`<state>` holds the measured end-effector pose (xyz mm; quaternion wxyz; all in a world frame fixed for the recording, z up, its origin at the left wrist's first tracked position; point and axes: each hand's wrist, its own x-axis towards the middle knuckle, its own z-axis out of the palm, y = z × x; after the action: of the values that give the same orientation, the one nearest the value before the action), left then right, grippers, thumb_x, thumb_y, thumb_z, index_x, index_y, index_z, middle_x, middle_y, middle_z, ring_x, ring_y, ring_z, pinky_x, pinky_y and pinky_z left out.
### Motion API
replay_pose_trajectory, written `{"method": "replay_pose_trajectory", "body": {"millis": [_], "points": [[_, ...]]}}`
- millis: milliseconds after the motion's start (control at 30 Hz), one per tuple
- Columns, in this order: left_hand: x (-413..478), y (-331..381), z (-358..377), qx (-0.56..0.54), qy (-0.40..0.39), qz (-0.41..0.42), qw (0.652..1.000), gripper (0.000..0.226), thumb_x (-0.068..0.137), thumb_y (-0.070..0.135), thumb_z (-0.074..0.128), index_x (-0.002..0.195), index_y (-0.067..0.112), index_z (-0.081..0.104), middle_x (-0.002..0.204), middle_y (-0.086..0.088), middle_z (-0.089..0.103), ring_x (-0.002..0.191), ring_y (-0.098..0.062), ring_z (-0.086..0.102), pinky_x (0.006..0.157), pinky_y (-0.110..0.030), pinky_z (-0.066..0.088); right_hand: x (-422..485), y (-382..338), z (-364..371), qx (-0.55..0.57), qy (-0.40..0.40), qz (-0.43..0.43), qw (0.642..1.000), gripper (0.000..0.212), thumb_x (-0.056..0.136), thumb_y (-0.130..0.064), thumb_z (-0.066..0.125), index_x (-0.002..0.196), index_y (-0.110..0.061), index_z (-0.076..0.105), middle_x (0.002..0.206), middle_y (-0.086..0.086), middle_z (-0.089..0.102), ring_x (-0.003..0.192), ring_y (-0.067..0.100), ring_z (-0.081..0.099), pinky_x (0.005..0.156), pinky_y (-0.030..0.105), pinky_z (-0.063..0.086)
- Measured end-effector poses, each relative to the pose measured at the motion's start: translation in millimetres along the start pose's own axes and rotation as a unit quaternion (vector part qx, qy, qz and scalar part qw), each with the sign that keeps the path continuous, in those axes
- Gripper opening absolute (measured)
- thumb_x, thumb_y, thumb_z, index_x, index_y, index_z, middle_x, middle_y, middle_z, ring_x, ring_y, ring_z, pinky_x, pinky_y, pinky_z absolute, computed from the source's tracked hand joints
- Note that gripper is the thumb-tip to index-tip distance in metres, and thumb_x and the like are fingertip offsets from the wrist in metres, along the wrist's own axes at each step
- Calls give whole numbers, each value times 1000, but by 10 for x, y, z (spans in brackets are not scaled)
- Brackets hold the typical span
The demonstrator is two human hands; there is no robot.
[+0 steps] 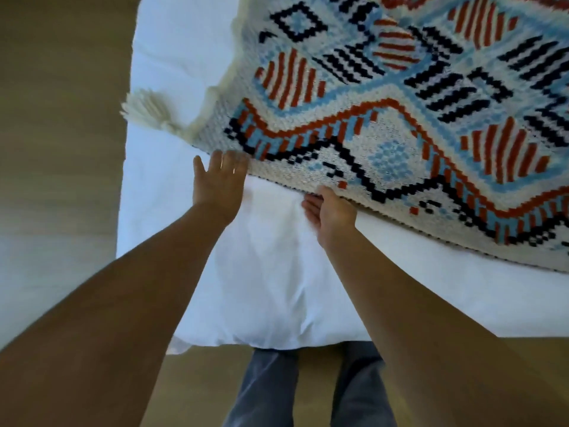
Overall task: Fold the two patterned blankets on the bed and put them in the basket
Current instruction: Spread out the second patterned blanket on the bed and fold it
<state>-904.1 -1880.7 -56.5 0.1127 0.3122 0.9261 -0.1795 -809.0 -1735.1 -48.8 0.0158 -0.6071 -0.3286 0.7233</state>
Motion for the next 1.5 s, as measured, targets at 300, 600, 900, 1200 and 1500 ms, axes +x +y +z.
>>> {"method": "replay_pose_trajectory", "body": {"millis": [300,600,900,1200,1500], "points": [[504,-702,265,-104,11,-100,989,70,90,10,39,147,12,-2,155,-13,10,143,-30,2,111,-57,2,114,87,650,-89,1,-16,996,17,93,-15,51,78,-8,56,65,4,63,44,7,58,46,18,47],[-16,-975,573,-134,65,-83,985,56,85,2,42,140,10,33,108,-18,57,106,-37,49,106,-55,20,-37,288,650,-97,22,-29,995,15,92,-11,48,78,-8,54,58,5,56,39,9,50,43,20,41],[-1463,-926,1043,-137,55,-147,978,65,67,-9,60,130,7,51,75,-16,60,76,-35,59,84,-56,43,-472,1066,352,-247,54,-23,967,32,92,-9,45,60,-6,46,42,6,52,25,9,42,34,17,32],[-2123,-798,1317,-190,-30,-224,955,61,83,0,37,142,17,33,106,-17,58,101,-34,51,97,-58,28,-738,1480,82,-271,-2,53,961,31,95,-25,50,72,-5,55,59,8,58,51,16,53,53,25,44],[-1579,357,716,-196,15,100,975,73,93,18,38,143,27,-14,157,-5,-1,143,-31,-2,104,-53,-20,-464,944,-367,-84,121,76,986,21,90,-28,59,84,-8,59,72,8,58,60,18,56,50,26,47]]}}
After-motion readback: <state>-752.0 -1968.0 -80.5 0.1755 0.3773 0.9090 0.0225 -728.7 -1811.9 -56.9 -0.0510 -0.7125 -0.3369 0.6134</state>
